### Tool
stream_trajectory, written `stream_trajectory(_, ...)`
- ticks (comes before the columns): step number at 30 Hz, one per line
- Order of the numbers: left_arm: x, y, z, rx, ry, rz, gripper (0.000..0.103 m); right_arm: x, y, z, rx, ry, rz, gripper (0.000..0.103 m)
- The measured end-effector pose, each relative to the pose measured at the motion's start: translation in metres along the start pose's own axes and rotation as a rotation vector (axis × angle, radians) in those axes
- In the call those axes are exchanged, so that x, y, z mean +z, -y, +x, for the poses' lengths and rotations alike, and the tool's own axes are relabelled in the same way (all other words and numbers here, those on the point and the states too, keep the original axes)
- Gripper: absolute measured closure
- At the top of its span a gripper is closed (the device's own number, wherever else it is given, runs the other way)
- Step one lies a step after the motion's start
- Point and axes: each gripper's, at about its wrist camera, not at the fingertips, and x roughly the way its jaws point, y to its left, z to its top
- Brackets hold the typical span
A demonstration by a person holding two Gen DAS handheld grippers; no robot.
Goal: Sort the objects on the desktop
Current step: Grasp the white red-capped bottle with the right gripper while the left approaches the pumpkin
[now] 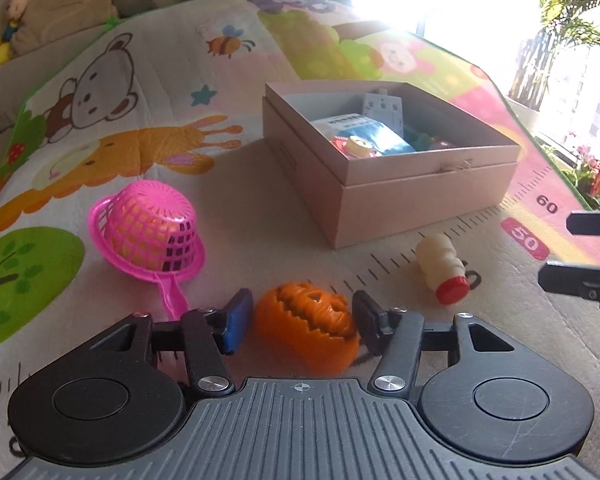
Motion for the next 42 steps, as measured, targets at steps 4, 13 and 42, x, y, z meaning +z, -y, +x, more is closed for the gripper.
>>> stream_trajectory(4,-0.020,0.018,-0.023,-0.042,0.000,0.013,0.042,0.002,-0.001,0.006,-0.015,-0.006,-0.037,0.023)
stream_trajectory(13,-0.044,0.032,-0.044,-0.001,0.017,0.089,0.013,0.011,-0.020,0.048,-0.051,-0.090,-0.076,0.023)
stream_trajectory(42,-0.045,0.025,-0.044,-0.058,0.005,0.059,0.004,0.035,-0.045,0.073,0.137,-0.184,-0.011,0.060)
